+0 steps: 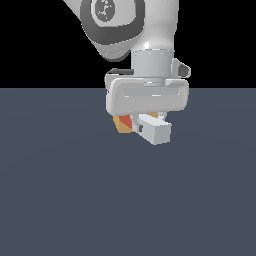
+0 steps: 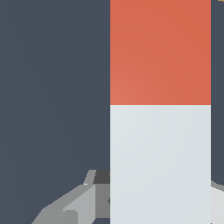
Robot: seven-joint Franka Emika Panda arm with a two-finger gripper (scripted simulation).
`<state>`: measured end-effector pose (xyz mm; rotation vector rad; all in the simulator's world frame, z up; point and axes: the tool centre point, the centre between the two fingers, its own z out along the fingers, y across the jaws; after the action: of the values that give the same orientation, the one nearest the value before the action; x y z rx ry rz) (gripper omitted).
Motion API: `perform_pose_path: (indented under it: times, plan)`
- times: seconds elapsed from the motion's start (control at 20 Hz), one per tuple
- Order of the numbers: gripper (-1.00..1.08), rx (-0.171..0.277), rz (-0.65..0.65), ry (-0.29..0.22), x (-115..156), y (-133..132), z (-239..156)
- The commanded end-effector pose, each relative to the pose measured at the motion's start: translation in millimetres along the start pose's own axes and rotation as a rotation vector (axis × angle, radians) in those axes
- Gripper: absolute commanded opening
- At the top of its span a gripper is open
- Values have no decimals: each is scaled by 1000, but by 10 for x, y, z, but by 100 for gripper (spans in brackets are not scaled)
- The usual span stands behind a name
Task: Insert the peg into the horizontal hole in a box.
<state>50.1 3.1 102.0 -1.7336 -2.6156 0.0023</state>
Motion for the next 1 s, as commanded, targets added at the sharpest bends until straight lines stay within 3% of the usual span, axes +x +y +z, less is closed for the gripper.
perform_pose_path:
  times: [0.0, 0.45, 0.95]
  plan:
    - [-100, -4, 40, -1, 149, 102, -111]
    - [-100, -4, 137, -2, 505, 379, -336]
    - [-100, -3, 171, -2, 611, 488, -412]
